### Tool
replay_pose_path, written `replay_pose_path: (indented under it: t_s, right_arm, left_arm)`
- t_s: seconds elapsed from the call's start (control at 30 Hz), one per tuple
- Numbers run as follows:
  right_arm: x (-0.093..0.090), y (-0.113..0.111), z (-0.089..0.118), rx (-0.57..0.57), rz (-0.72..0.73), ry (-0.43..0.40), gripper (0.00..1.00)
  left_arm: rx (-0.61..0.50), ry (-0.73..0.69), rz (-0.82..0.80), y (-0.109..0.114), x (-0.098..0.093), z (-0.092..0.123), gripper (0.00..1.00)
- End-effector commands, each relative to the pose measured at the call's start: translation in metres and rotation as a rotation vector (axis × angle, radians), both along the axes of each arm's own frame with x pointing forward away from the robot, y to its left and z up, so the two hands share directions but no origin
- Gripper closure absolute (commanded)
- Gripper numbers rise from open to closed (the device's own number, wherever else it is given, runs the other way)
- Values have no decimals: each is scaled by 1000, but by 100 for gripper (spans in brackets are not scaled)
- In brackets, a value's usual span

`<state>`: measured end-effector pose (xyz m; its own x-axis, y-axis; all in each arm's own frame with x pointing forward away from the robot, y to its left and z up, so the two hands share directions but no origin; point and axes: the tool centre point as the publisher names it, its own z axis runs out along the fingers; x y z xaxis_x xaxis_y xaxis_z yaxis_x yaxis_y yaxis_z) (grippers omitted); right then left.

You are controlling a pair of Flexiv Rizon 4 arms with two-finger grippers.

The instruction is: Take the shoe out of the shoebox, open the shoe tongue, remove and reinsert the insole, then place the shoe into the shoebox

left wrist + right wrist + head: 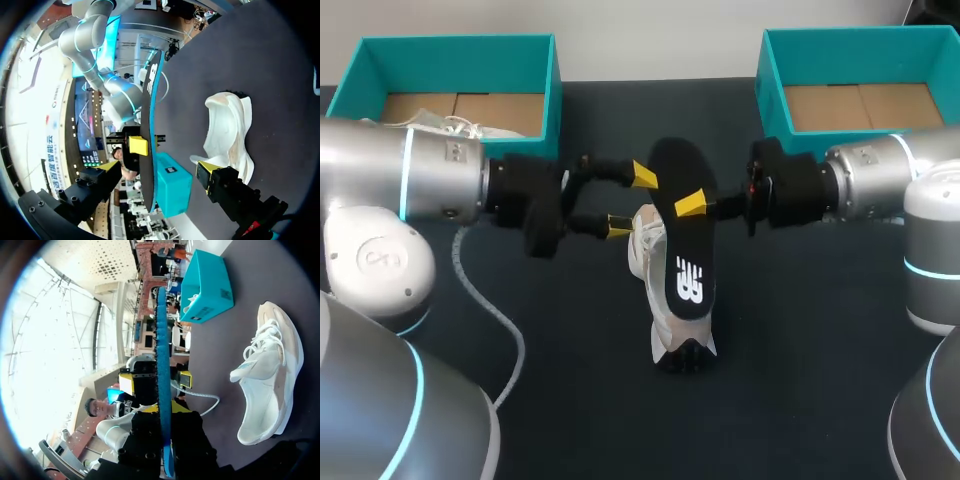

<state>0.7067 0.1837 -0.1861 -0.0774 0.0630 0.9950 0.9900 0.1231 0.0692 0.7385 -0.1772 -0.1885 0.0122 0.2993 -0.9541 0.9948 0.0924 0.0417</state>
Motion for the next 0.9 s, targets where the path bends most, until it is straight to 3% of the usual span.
replay_pose_path:
  t_s: [0.03, 0.17, 0.27, 0.3, 0.43, 0.53, 0.9]
  right_arm:
    - [-2, 8, -1, 9, -8, -3, 100]
    - [0, 13, -1, 21, 0, -7, 100]
    - [1, 16, -2, 27, 4, -5, 100]
    - [1, 16, -2, 29, 5, -5, 100]
    - [3, 18, -3, 34, 7, -7, 100]
    - [3, 18, -3, 34, 9, -6, 100]
    - [9, 22, -3, 39, 18, -11, 100]
  left_arm:
    - [-183, -32, -1, -8, 6, -8, 13]
    - [-202, -27, 1, -13, 6, -9, 19]
    - [-221, -33, 10, -18, 8, -8, 42]
    - [-232, -39, 11, -19, 8, -8, 44]
    - [-242, -31, 18, -23, 11, -8, 44]
    - [-259, -34, 33, -27, 15, -7, 55]
    - [-295, -47, 40, -43, 20, -4, 59]
